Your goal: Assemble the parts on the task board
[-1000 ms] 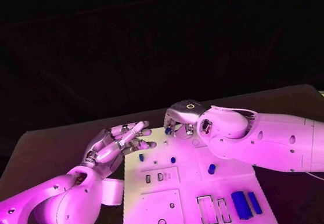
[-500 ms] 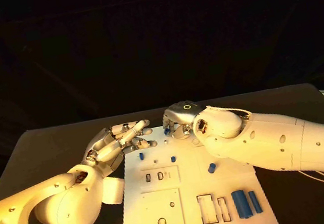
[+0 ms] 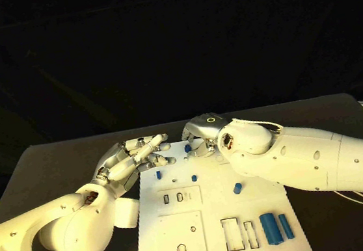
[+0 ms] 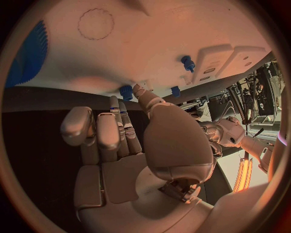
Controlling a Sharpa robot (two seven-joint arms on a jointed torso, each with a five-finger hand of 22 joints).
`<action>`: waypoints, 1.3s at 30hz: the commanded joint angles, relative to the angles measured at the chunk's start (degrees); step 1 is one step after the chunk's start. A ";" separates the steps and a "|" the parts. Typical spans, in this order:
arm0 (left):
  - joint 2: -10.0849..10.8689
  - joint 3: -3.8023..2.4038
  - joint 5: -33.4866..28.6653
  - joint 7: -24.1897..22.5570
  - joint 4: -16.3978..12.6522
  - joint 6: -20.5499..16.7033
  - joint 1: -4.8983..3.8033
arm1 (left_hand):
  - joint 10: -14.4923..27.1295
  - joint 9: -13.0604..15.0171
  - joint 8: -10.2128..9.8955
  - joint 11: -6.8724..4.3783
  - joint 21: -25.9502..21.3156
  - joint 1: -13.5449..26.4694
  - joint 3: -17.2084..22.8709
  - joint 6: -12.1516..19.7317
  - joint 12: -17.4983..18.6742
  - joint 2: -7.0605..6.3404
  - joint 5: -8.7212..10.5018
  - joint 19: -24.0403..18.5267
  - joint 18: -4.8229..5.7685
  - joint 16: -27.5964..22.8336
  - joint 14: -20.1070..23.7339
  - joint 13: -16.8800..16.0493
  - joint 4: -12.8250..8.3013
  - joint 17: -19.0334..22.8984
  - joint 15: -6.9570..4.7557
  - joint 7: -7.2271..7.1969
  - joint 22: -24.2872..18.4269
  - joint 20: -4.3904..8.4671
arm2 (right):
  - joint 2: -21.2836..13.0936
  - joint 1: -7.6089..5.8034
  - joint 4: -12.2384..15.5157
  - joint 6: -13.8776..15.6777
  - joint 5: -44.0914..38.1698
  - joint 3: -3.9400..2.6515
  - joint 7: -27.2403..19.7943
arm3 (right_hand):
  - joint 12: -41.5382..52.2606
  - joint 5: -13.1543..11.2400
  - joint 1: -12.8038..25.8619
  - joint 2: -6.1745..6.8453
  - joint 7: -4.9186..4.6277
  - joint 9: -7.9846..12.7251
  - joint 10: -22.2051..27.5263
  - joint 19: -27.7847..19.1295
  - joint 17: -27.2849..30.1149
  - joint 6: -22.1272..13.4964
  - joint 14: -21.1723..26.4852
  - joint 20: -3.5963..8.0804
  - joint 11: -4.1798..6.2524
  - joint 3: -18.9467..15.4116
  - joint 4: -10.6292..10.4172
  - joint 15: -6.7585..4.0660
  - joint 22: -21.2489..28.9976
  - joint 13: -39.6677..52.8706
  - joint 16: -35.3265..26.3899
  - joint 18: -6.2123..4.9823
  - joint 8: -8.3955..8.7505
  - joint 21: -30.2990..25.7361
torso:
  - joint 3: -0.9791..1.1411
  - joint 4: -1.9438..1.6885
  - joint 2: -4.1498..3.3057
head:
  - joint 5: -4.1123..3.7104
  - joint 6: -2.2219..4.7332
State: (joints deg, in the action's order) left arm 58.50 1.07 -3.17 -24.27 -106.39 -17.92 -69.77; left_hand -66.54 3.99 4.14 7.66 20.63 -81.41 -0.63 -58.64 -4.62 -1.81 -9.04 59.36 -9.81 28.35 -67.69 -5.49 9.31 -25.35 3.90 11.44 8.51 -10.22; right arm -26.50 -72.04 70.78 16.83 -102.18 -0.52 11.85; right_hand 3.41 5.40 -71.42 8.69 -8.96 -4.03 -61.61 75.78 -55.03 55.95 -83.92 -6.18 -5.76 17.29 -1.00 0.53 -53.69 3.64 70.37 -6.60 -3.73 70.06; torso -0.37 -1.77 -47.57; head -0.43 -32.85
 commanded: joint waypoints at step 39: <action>0.41 -0.04 0.00 0.09 0.04 1.22 -0.14 | 0.42 -0.06 -0.34 0.04 0.05 -0.04 -0.19 0.30 0.41 0.63 0.27 -0.37 -0.57 0.41 0.69 -0.07 -0.23 -0.12 0.02 0.12 0.07 -0.06 | -22.39 -0.44 15.55 -5.20 17.39 -1.48 5.51 | 66.68 9.36 -9.46 -0.96 1.43 -1.03 -20.28 7.48 -23.43 0.47 -4.03 2.25 3.37 -17.55 -14.25 -2.52 -19.17 67.84 14.57 3.14 -1.60 11.85 | 0.24 0.90 0.08 | -0.26 0.46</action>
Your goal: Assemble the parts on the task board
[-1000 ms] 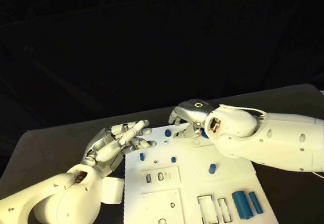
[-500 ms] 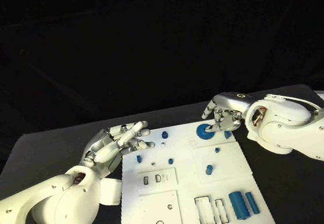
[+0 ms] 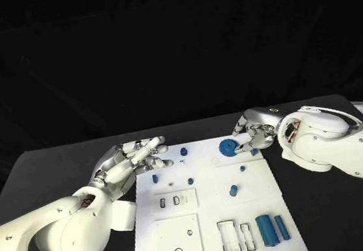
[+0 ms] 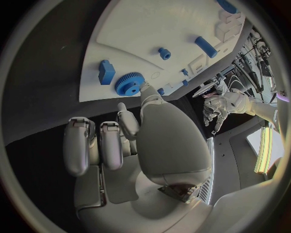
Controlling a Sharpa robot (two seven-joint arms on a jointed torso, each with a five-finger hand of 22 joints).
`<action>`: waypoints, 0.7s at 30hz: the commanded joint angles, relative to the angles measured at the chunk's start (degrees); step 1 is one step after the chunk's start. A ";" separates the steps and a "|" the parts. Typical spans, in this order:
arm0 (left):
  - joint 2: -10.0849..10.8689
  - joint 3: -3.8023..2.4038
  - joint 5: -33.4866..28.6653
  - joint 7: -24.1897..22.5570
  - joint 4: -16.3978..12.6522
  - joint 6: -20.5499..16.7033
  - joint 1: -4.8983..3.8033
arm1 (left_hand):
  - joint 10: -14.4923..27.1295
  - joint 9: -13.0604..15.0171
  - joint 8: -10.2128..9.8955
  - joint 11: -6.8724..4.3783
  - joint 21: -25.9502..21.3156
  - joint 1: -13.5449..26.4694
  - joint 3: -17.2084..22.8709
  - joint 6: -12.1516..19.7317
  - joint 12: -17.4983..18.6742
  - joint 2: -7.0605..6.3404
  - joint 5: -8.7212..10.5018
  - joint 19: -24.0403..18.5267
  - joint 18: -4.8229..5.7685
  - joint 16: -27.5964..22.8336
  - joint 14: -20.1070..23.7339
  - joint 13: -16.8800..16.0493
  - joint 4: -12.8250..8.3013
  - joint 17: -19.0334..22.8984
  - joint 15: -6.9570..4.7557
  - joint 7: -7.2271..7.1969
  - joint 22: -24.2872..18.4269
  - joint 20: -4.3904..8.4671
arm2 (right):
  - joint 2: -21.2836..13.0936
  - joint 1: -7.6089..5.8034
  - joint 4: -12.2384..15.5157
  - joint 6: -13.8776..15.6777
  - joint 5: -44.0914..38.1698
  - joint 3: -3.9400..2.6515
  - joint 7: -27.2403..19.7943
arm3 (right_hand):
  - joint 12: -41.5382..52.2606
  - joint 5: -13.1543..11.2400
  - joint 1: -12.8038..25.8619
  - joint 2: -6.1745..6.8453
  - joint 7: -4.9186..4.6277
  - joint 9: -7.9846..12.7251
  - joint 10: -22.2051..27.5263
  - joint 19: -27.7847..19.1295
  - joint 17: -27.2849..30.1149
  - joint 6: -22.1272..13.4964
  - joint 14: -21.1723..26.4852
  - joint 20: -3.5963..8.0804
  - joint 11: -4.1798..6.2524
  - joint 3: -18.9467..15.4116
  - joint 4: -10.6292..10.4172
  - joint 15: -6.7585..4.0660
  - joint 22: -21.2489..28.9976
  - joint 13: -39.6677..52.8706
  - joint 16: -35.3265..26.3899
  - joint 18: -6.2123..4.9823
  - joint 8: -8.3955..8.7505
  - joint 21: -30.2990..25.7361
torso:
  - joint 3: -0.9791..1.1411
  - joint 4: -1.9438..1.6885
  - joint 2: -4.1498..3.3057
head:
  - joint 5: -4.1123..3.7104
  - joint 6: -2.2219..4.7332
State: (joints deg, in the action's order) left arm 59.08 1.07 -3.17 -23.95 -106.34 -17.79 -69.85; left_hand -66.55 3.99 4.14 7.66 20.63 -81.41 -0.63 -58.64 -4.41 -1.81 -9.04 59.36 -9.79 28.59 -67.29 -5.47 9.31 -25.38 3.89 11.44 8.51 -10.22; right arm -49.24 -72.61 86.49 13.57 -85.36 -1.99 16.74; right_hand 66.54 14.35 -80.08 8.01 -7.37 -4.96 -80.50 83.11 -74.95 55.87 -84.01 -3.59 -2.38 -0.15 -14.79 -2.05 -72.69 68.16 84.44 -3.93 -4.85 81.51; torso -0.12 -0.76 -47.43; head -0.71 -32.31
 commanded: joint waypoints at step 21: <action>-0.33 -0.04 0.00 0.07 0.26 1.27 -0.07 | 0.47 -0.05 -0.32 0.05 0.02 -0.12 -0.12 0.31 0.22 0.84 0.24 -0.46 -0.58 0.22 0.46 -0.11 -0.26 -0.15 0.06 0.12 0.06 -0.09 | 3.73 0.37 -3.81 -1.27 0.12 0.01 0.38 | 10.66 1.07 -1.33 -2.03 -0.21 -0.25 -3.66 0.59 -6.12 1.24 -4.36 -0.45 -0.12 -0.18 -0.27 0.21 -1.51 10.47 1.72 0.71 -0.94 1.14 | -0.08 -0.12 -0.06 | 0.23 -0.48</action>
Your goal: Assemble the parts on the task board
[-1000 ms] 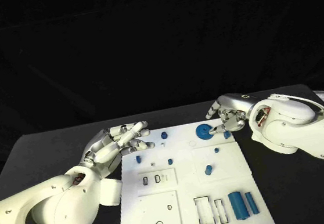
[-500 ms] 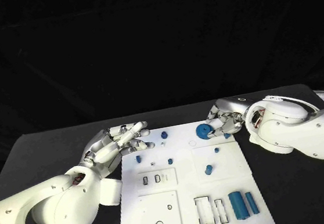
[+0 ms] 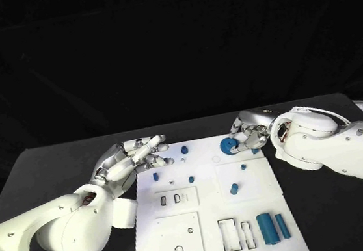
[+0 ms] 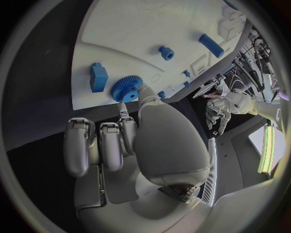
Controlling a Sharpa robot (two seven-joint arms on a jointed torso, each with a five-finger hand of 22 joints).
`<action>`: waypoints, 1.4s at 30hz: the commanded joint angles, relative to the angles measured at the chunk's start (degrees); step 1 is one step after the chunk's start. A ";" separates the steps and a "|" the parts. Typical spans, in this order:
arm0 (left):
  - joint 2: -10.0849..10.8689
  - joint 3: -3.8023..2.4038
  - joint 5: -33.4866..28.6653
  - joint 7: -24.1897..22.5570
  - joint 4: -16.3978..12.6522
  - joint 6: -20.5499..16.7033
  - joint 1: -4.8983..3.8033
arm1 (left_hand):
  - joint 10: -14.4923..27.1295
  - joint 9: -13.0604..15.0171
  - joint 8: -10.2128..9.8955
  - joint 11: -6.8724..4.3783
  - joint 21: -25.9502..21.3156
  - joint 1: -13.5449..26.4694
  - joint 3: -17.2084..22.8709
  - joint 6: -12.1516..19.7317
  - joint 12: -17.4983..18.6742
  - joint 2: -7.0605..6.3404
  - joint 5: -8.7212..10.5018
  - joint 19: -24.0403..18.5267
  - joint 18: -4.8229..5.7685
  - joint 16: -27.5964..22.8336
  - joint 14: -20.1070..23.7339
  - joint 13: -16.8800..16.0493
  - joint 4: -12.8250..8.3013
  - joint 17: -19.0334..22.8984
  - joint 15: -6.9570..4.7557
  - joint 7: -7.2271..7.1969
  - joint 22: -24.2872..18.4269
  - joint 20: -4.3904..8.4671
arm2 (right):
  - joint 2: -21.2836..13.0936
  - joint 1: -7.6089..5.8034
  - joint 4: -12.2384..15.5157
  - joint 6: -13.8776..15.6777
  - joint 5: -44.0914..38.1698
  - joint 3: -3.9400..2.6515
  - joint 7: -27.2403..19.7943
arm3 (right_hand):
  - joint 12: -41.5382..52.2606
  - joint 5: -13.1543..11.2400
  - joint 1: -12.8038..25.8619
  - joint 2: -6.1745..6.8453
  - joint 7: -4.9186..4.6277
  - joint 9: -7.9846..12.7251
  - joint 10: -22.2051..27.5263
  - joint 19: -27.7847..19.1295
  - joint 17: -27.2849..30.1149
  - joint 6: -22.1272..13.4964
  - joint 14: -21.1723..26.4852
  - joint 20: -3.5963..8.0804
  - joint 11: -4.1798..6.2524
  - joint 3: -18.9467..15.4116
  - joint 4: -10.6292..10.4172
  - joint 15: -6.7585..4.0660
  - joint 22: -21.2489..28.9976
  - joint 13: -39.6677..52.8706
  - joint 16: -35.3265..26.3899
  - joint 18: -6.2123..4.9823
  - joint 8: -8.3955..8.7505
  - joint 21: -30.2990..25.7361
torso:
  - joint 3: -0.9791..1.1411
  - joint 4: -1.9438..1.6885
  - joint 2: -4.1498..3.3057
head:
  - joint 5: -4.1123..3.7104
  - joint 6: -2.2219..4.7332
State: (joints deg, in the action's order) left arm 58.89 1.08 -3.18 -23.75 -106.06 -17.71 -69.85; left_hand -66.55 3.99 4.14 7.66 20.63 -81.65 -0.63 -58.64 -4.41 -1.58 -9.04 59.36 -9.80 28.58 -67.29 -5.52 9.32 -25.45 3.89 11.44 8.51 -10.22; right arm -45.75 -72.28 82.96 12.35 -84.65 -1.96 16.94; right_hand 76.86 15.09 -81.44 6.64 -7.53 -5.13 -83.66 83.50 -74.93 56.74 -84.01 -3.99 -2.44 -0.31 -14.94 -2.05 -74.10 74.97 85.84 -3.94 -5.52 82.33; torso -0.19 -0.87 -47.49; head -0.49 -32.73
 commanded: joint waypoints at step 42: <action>0.03 -0.05 0.00 0.82 -0.03 2.45 -0.06 | 0.64 -0.04 -0.33 0.12 -0.13 -0.08 0.10 0.44 0.31 1.18 0.25 -0.81 -0.57 0.17 1.05 -0.09 -0.33 -0.14 0.16 0.19 -0.01 -0.18 | 2.03 1.02 -0.32 -0.54 -10.67 0.05 -0.05 | 3.69 -3.32 -4.12 -3.53 0.88 -0.65 -1.91 1.48 -8.40 4.89 -4.69 0.50 0.80 8.07 5.15 -0.44 -3.71 7.54 1.32 1.40 -1.64 2.13 | 0.04 0.08 -0.03 | 0.54 -0.97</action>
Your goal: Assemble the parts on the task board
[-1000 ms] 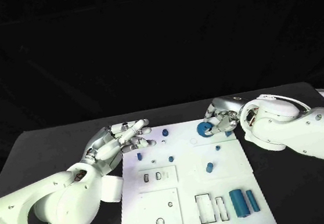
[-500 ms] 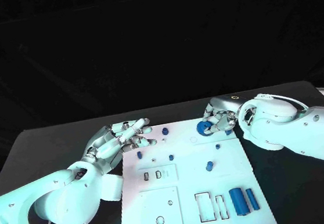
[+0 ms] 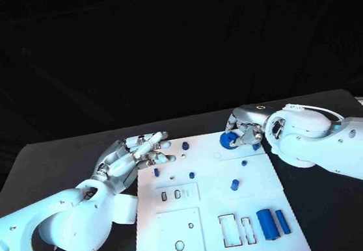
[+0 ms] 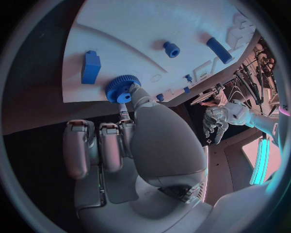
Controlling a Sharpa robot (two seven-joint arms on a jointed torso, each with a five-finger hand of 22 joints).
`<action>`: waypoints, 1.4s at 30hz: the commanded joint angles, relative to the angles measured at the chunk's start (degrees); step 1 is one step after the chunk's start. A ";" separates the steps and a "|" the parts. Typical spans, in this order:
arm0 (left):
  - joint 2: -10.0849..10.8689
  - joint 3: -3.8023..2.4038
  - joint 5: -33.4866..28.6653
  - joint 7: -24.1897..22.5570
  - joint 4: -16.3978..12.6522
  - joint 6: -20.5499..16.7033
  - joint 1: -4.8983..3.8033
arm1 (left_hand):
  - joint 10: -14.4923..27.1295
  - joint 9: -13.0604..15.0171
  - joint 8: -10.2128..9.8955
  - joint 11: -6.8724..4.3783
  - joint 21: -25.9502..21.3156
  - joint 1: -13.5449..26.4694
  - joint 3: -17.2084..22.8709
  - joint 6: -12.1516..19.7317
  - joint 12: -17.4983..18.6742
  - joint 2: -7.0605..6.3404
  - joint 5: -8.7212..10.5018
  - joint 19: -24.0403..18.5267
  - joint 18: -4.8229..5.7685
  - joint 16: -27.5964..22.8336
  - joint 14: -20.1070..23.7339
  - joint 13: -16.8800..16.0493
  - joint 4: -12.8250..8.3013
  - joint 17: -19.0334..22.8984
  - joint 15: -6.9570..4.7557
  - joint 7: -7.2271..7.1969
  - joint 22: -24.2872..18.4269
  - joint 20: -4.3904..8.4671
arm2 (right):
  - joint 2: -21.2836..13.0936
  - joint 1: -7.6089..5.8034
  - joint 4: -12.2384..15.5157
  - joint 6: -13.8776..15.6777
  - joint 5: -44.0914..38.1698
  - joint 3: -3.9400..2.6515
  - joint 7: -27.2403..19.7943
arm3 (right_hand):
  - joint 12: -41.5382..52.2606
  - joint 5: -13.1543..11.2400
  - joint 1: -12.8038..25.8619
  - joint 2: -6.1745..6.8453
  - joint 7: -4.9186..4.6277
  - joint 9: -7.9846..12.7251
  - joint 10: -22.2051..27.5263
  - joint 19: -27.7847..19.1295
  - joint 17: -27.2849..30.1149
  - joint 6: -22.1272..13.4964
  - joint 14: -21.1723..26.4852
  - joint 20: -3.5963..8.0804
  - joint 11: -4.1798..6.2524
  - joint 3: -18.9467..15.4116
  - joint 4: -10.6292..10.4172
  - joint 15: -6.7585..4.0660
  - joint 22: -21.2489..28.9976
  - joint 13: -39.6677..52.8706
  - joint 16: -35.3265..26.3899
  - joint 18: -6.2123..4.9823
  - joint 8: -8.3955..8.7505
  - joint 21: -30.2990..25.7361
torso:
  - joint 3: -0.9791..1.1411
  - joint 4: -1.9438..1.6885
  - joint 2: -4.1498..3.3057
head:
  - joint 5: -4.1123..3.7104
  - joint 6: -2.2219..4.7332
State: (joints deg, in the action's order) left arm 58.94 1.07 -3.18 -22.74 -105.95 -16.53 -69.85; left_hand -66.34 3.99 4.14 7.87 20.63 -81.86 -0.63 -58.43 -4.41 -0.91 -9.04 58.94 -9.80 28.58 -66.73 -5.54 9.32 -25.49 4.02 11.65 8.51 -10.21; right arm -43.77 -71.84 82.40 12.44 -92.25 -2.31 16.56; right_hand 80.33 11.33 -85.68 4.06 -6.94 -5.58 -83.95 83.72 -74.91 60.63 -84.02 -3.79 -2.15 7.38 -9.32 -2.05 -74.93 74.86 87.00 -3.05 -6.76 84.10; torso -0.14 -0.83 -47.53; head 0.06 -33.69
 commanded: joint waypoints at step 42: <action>-0.89 -0.04 0.00 -0.08 0.36 1.33 -0.06 | 0.52 -0.03 -0.32 -0.06 -0.22 0.00 0.23 0.28 0.35 0.81 0.24 -0.59 -0.57 0.10 0.79 -0.08 -0.39 -0.10 0.07 0.00 -0.05 -0.25 | 13.21 1.74 0.08 3.59 -6.78 2.06 0.98 | -1.10 3.27 4.24 -0.17 0.57 -0.22 -1.24 1.68 -9.08 1.27 -4.79 0.58 0.77 4.71 -1.24 -0.69 -3.93 7.05 0.39 0.71 -0.18 0.84 | 0.06 -0.09 -0.09 | 0.76 -0.31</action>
State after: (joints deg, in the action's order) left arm 58.17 1.07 -3.18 -22.60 -105.57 -16.36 -69.85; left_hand -66.34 3.99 4.14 7.87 20.63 -81.87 -0.47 -58.43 -4.41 -0.45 -9.04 58.74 -9.80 28.58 -66.35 -5.57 9.16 -25.52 4.00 11.65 8.51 -10.42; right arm -30.66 -70.48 82.97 17.44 -97.95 -0.50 17.51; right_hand 79.51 14.93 -81.70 4.23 -6.95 -1.34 -84.05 83.91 -74.93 60.63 -84.03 -3.60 -1.64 11.74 -10.65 -2.48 -74.91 74.95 87.21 -3.06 -6.76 84.76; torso -0.09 -0.90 -47.60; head 0.77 -33.91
